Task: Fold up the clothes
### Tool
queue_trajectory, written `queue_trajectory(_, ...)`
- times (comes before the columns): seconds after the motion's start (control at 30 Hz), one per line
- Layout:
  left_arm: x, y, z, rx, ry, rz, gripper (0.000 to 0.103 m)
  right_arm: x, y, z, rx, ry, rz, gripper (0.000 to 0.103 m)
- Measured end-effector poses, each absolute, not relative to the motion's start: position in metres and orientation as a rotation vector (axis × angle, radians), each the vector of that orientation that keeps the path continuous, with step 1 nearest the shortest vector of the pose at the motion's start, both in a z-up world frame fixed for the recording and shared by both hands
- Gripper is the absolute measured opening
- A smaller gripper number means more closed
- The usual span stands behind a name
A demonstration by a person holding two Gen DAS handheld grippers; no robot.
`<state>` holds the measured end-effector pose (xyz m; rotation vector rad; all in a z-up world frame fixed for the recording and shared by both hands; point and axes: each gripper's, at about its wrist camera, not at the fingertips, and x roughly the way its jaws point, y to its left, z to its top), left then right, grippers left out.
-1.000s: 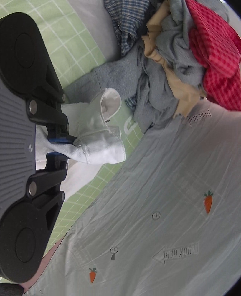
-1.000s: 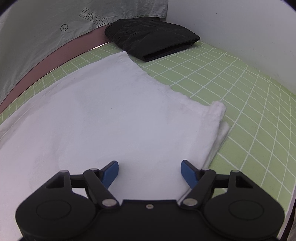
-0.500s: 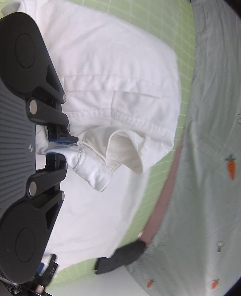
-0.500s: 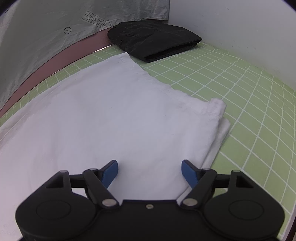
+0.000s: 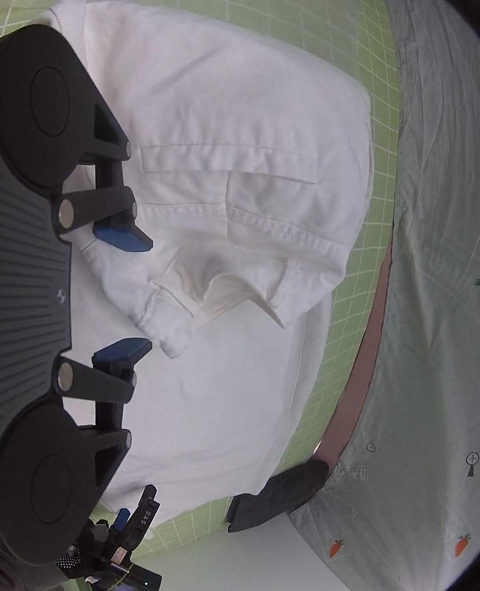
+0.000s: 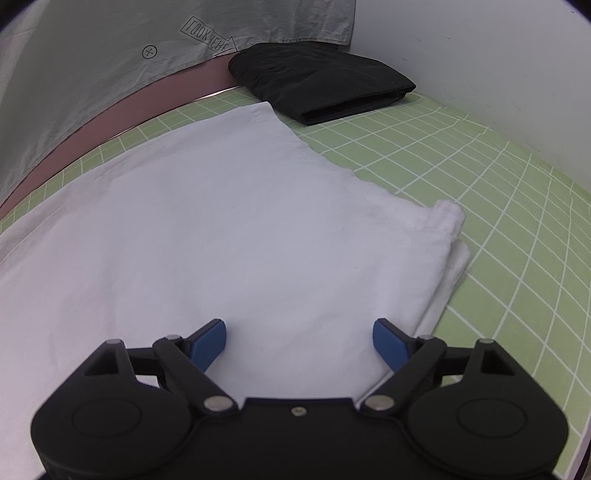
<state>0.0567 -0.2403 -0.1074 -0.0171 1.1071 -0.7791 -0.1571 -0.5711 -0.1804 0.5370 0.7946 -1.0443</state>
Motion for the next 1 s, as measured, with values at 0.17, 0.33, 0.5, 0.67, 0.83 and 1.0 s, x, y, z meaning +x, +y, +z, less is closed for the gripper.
queue_trajectory(0.17, 0.065, -0.217, -0.076, -0.031, 0.983, -0.67, 0.061, -0.16, -0.572, -0.177, 0.563, 0.791, -1.048, 0.085)
queue_trajectory(0.33, 0.109, -0.205, -0.078, -0.004, 0.985, -0.451, 0.062, -0.169, -0.573, -0.166, 0.57, 0.745, -1.078, 0.084)
queue_trajectory(0.5, 0.139, -0.221, -0.089, 0.051, 1.002, -0.419, 0.063, -0.177, -0.578, -0.156, 0.546, 0.713, -1.109, 0.085)
queue_trajectory(0.67, 0.137, -0.265, -0.121, 0.198, 1.03, -0.391, 0.073, -0.184, -0.587, -0.15, 0.522, 0.696, -1.157, 0.086)
queue_trajectory(0.83, 0.129, -0.279, -0.138, 0.256, 1.04, -0.325, 0.075, -0.189, -0.594, -0.158, 0.463, 0.726, -1.229, 0.091)
queue_trajectory(1.0, 0.134, -0.276, -0.139, 0.245, 1.07, -0.324, 0.077, -0.203, -0.609, -0.177, 0.533, 0.734, -1.255, 0.093)
